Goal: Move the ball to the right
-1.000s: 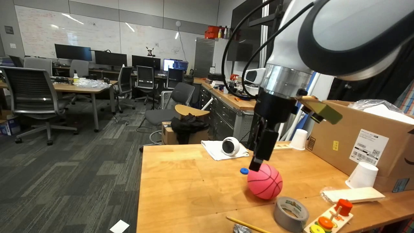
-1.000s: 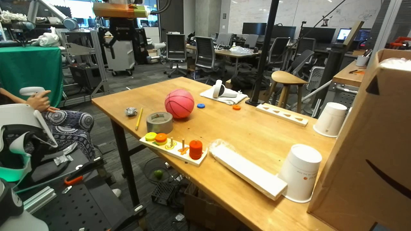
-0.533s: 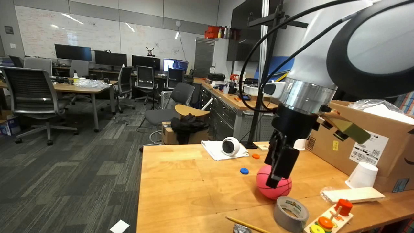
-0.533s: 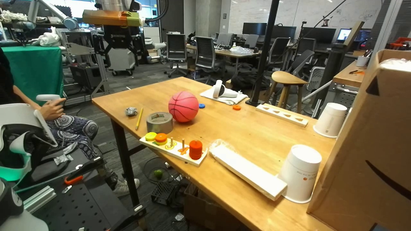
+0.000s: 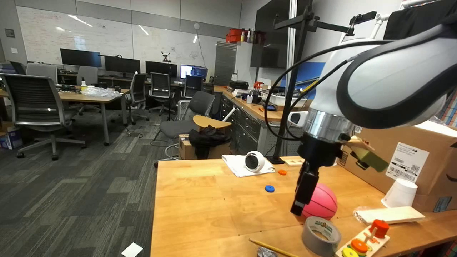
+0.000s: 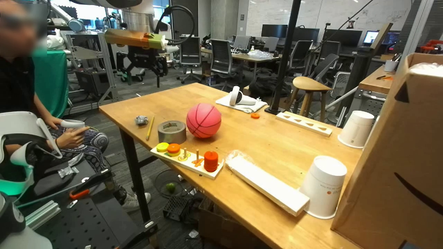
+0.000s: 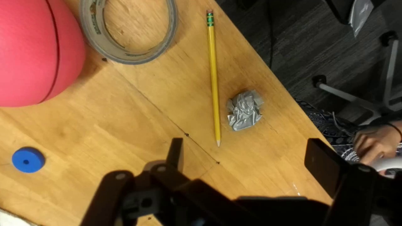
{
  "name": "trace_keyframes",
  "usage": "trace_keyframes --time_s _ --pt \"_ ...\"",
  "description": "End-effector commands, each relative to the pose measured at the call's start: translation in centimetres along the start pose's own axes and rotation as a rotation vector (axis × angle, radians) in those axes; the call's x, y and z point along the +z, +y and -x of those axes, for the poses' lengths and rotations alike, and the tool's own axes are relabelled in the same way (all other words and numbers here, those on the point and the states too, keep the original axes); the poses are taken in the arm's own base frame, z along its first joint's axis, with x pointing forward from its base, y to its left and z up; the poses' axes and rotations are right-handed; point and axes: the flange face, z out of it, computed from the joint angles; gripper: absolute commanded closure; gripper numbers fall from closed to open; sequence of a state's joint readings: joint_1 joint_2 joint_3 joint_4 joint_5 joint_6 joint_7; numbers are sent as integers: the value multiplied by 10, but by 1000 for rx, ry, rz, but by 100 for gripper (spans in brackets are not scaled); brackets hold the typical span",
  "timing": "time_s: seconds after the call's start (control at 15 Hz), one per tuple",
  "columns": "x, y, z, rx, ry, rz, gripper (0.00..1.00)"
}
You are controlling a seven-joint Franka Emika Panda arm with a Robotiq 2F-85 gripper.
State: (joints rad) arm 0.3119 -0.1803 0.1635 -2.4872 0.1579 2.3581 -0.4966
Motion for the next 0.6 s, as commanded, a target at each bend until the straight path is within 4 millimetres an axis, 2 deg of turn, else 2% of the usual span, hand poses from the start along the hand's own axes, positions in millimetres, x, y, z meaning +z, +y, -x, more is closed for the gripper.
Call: trace_keyframes --time_s 0.0,0.27,0.53 --pt "24 31 -14 99 -8 -40 0" --pt "54 78 -1 176 -84 -46 0" --pt "72 127 20 278 -148 -37 0"
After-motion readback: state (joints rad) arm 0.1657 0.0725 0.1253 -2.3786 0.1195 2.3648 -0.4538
